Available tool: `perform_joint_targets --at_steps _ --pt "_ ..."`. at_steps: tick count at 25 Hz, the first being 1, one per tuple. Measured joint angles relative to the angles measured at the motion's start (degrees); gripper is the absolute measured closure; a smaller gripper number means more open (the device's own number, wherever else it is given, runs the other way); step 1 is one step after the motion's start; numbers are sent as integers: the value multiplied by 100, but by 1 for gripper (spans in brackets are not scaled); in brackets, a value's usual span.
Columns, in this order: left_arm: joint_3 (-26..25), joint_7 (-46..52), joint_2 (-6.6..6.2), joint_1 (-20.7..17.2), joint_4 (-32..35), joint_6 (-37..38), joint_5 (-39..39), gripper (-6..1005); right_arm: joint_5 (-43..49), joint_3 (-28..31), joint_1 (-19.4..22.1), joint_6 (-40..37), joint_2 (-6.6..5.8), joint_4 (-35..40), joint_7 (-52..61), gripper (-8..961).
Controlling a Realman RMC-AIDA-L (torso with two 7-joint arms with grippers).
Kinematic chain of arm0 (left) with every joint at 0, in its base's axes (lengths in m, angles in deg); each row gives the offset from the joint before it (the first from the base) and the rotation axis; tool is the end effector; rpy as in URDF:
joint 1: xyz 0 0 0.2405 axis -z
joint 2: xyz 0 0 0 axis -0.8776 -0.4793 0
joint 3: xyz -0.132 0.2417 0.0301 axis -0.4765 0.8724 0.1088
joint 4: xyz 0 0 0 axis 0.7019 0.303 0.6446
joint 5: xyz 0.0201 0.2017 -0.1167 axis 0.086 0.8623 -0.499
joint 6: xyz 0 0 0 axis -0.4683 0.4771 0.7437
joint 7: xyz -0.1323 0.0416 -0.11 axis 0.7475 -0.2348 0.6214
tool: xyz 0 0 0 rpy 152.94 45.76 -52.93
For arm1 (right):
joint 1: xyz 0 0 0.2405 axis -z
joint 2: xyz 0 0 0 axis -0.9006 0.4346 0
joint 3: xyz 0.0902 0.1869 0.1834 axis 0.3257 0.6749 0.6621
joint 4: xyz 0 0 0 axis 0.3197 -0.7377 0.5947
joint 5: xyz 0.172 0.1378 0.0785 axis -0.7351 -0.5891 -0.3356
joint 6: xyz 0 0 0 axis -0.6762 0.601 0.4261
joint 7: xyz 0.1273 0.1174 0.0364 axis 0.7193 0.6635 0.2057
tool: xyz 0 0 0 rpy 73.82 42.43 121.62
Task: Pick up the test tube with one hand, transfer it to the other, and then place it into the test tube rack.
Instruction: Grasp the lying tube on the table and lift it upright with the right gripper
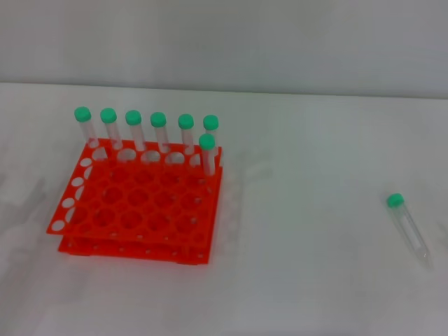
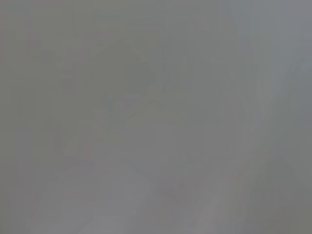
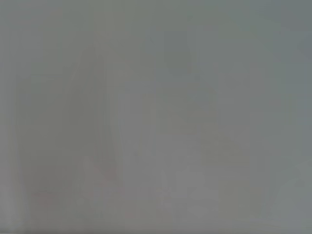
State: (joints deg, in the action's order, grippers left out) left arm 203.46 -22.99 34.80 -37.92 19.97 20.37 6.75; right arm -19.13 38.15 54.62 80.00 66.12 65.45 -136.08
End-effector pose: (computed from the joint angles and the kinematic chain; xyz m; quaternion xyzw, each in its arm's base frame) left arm -0.4213 0.3312 0.0774 -0.6838 -0.3339 -0.3731 0.5308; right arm 0.4288 0.2769 0.1085 -0.7556 0.2830 0.3305 0.4897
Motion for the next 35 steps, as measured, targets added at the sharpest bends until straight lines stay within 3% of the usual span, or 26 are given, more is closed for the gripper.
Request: perform_joint_targets --at_steps 8,16,29,35 --pt "0 -49 20 30 133 -17 -43 138 -20 -5 -77 -161 4 -276 -238 75" --pt "0 -353 20 118 407 -60 -166 138 -25 -7 -159 -159 13 -701 -619 77" --pt "0 -384 13 56 526 37 -231 137 12 -88 -165 233 13 -729 -583 79" --pt "0 -390 7 86 514 39 -217 137 59 -927 -212 118 11 15 621 80"
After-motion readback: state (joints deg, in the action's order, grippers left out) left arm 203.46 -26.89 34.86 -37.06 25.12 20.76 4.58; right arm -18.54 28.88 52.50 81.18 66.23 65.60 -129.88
